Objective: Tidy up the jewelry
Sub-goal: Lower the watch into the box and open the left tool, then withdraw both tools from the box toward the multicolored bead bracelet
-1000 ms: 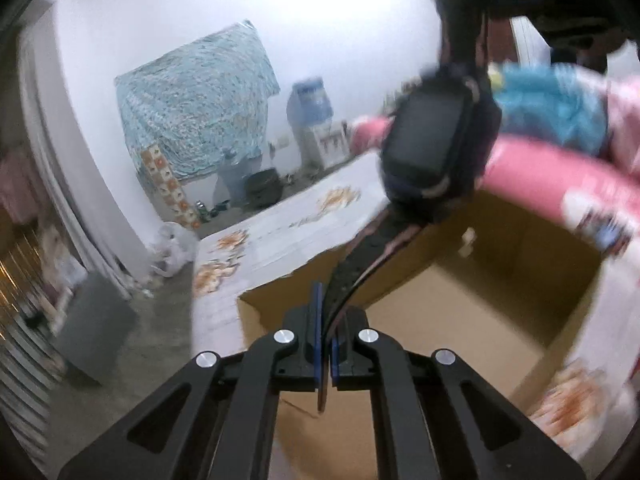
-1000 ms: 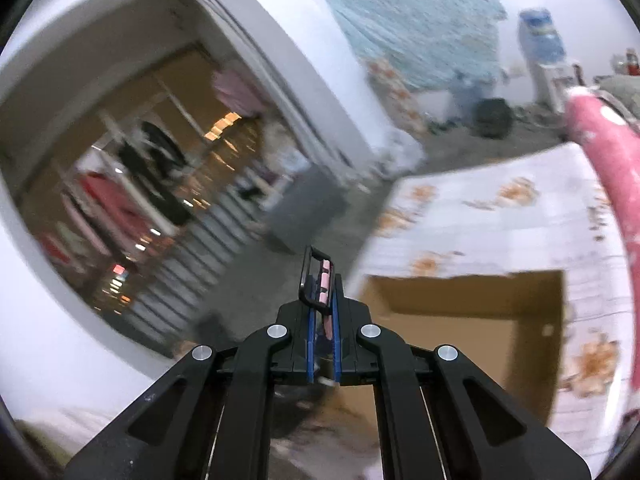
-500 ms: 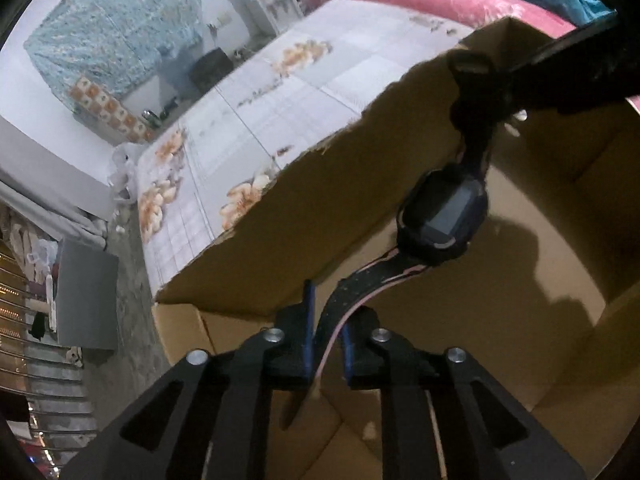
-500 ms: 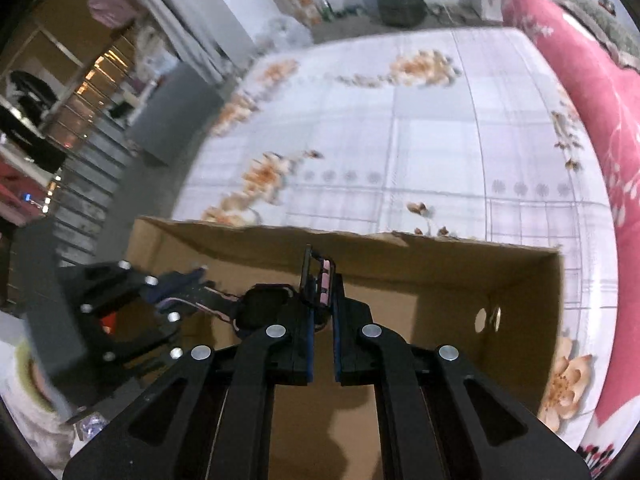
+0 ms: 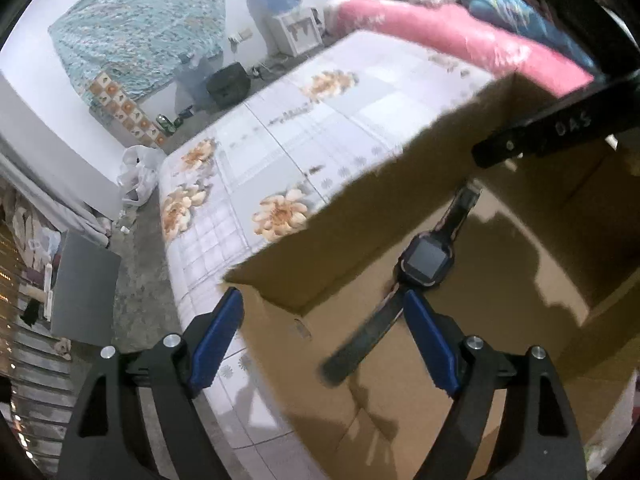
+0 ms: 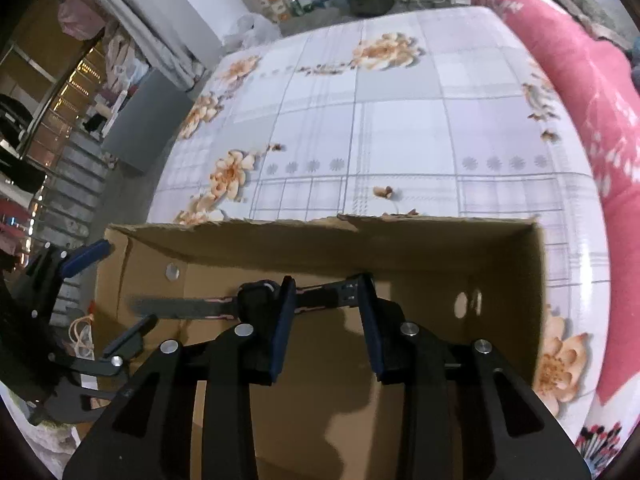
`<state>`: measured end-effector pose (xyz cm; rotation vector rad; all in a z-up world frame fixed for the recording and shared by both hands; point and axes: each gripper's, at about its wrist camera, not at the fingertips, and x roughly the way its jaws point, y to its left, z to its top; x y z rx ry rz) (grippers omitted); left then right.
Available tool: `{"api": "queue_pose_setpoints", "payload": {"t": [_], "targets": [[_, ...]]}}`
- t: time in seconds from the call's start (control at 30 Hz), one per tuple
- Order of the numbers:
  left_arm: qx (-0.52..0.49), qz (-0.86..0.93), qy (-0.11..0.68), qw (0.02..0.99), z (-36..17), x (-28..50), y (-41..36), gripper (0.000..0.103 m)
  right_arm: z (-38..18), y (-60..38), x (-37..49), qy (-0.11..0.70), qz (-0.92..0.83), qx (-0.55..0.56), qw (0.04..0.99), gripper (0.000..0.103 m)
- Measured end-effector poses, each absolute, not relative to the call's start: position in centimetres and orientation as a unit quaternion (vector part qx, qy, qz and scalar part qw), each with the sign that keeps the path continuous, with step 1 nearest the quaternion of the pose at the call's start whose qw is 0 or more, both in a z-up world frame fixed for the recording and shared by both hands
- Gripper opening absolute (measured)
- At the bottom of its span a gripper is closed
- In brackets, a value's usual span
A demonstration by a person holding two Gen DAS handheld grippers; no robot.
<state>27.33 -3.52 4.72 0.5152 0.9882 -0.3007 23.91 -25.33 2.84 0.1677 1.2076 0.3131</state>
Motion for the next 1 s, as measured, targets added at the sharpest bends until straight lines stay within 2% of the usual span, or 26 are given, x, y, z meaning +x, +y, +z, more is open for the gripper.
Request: {"api": "queue_pose_setpoints", "payload": {"t": [0.2,0.33,0.5,0.57,0.83,1.0], "targets": [[0.199,-0.14,0.419,0.875,9.1,24.8,-1.2,0.081,5.8,-25.7,21.7,0.533,0.13,0.068,0.833,0.033],[0.165,-0.146,0.392,0.893,11.4,22.3,0.5,0.081,8.4,-25.6,19.4,0.501,0.118,0.047,0.856,0.038],[0.106,-0.169,0.359,0.912,13.3,17.8,3.3,0.084,11.8,-25.6,14.6,0.455,0.119,0.033,0.882,0.049],[0.085,-0.175,0.348,0.917,13.4,15.9,4.5,0.086,12.7,-25.7,12.3,0.44,0.117,0.033,0.89,0.059],[0.011,-0.186,0.368,0.911,8.2,9.3,8.6,0.09,12.1,-23.7,1.3,0.4,0.113,0.014,0.909,0.094],[0.01,-0.16,0.418,0.894,2.6,7.8,8.5,0.09,7.7,-21.5,-2.9,0.395,0.083,0.02,0.915,0.095]]}}
